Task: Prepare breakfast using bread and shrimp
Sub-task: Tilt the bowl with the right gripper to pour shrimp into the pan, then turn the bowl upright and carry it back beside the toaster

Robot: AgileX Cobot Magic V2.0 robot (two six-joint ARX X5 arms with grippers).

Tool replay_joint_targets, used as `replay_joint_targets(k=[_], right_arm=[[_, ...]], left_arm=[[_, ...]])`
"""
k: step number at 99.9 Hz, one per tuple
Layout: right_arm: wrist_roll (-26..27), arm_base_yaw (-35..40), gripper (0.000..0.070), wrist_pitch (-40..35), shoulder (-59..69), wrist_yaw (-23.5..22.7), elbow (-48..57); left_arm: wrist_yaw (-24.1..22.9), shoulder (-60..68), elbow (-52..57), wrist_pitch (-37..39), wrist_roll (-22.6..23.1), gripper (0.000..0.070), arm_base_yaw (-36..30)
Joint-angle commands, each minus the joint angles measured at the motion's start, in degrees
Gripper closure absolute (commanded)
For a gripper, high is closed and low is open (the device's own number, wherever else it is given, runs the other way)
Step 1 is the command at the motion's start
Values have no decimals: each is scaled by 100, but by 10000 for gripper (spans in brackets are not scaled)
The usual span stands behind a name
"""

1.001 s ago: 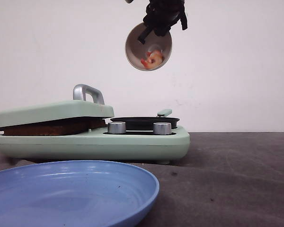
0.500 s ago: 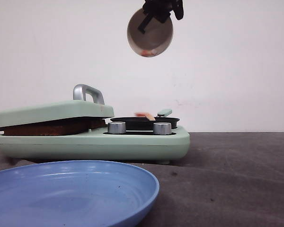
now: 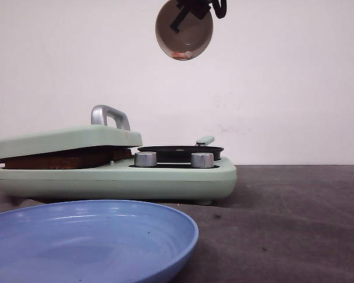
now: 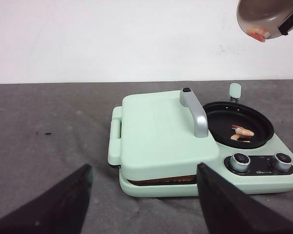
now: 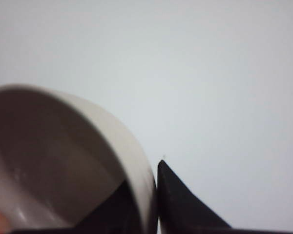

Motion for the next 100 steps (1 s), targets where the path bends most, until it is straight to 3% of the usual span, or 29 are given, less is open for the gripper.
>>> replay_joint_targets(k=[1, 27, 59, 74, 100], right_arm=[[-9, 24, 700, 105, 85, 17, 142], [140, 2, 700, 50, 85, 79, 142], [772, -50, 700, -551, 81, 890, 142], [1377, -184, 698, -1279, 24, 1130, 142], [3012, -553, 697, -2981, -225, 988, 144]], left_arm=[[-13, -7, 28, 46, 35, 349, -11], [-13, -7, 28, 55, 33, 349, -11], [-13, -7, 28, 7, 26, 349, -11], [-13, -7, 28, -33, 26, 349, -11], [-13, -7, 28, -258, 26, 349, -11]])
